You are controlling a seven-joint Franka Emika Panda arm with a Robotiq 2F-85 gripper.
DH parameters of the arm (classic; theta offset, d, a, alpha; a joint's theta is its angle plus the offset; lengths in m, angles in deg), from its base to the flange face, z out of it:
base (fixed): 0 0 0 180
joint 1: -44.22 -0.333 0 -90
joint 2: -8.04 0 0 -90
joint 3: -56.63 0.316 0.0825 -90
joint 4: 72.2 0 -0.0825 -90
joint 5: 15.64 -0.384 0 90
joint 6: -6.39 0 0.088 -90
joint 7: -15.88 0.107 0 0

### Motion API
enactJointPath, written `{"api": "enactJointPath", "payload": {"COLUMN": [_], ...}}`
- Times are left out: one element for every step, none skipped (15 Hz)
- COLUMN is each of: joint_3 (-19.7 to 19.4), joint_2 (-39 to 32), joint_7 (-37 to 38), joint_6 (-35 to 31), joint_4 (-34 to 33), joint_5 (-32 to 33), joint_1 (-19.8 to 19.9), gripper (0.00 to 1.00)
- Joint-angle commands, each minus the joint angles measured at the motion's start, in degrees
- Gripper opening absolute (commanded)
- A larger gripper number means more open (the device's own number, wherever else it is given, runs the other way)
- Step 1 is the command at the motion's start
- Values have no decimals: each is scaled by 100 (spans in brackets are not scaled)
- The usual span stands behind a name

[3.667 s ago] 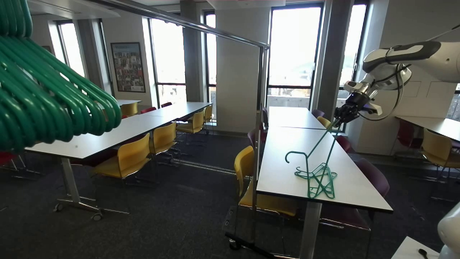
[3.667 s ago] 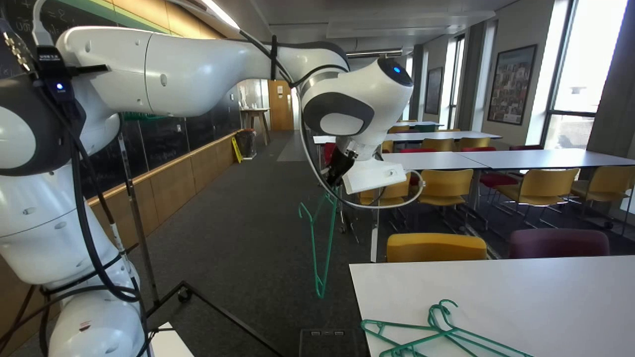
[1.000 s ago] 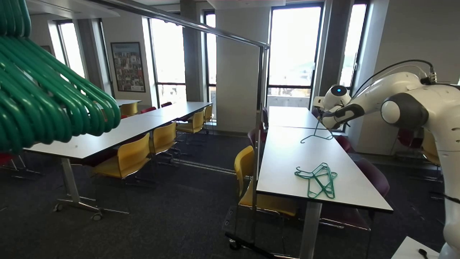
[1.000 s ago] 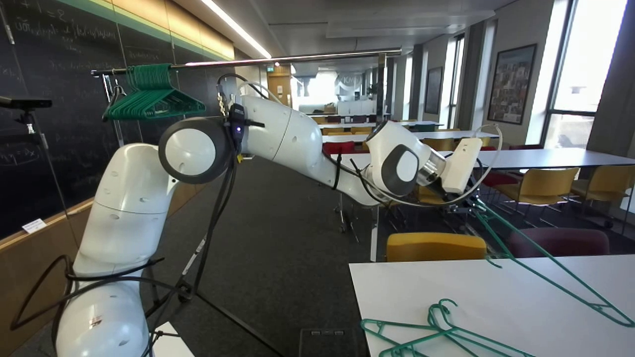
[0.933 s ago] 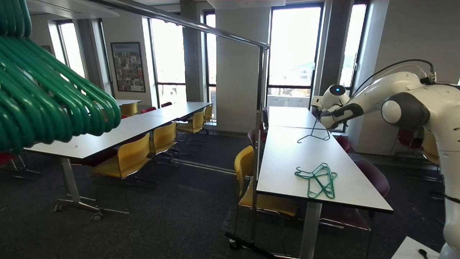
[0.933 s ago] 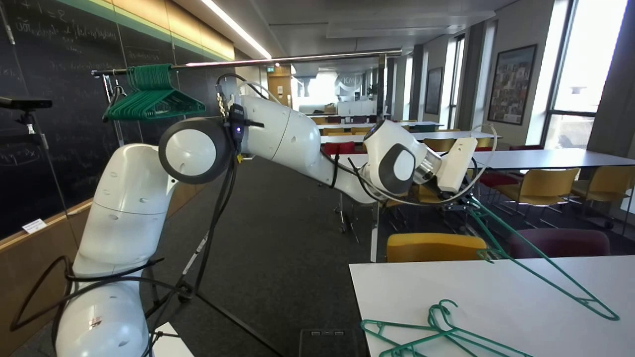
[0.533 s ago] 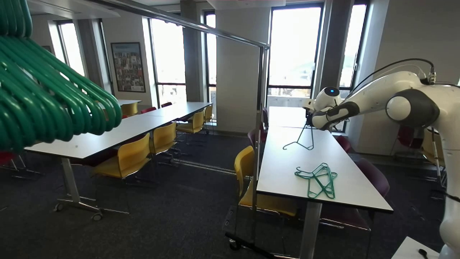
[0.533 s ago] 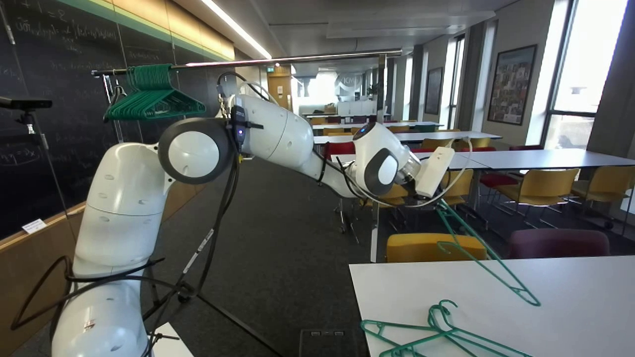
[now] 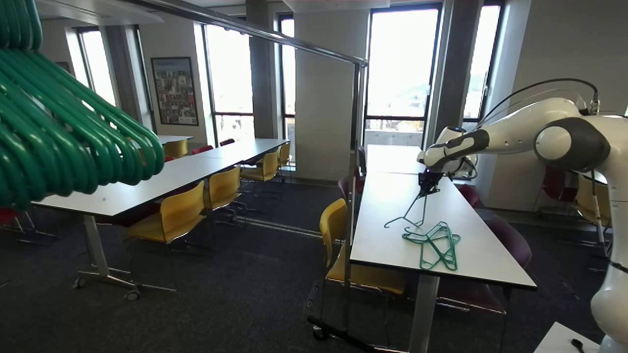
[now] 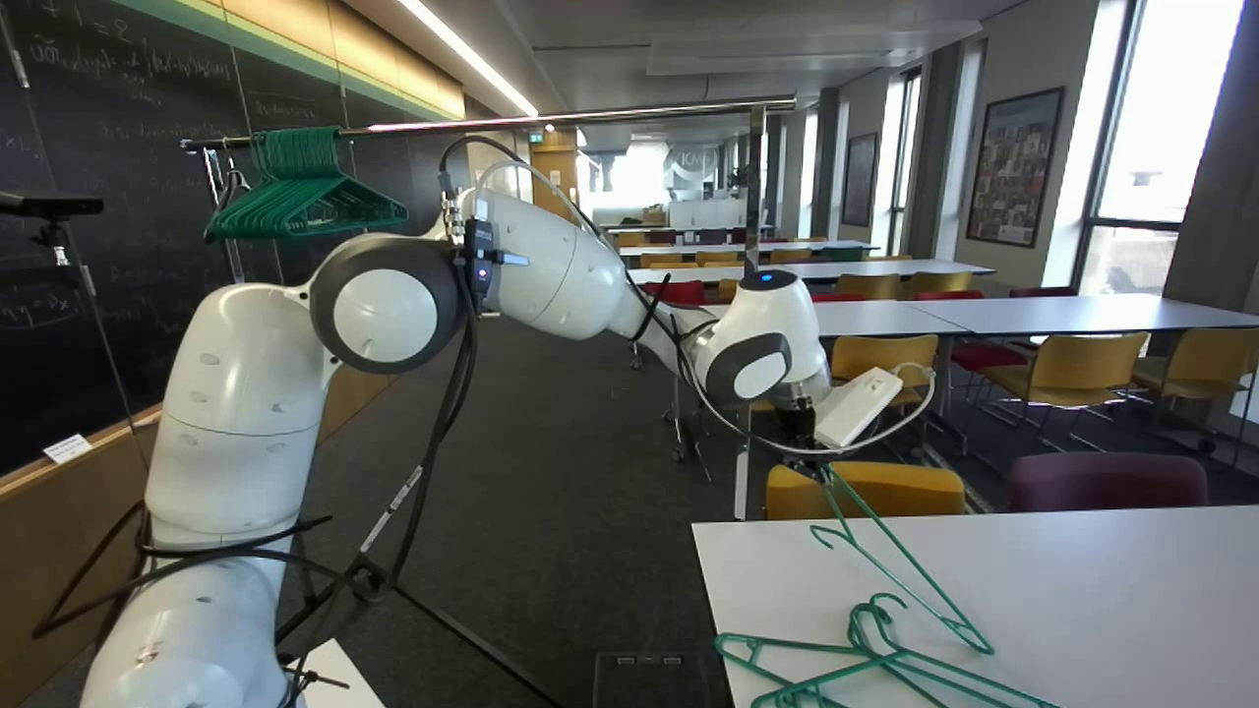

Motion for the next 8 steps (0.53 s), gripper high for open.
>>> {"api": "enactJointPath", "payload": {"joint_3": [-138,-215,-251,-258,-256,-253,-250,-249], "joint_2": [143,-2,-9,-21,-31,-39,-44,-46], "joint_7": [-349,-119,-125,-124,-123,-121,-118,-117], "joint_6": [703,377,418,418,418,417,417,417], "joint_4": [-36,-31,-31,-30,-30,-30,-29,-29], "joint_5": [-193,-73,-69,-67,-66,-64,-63,-62], "joint_1": [88,-69,-70,-75,-79,-90,-103,-110], "gripper": [2,2,7,7,7,7,7,7]}}
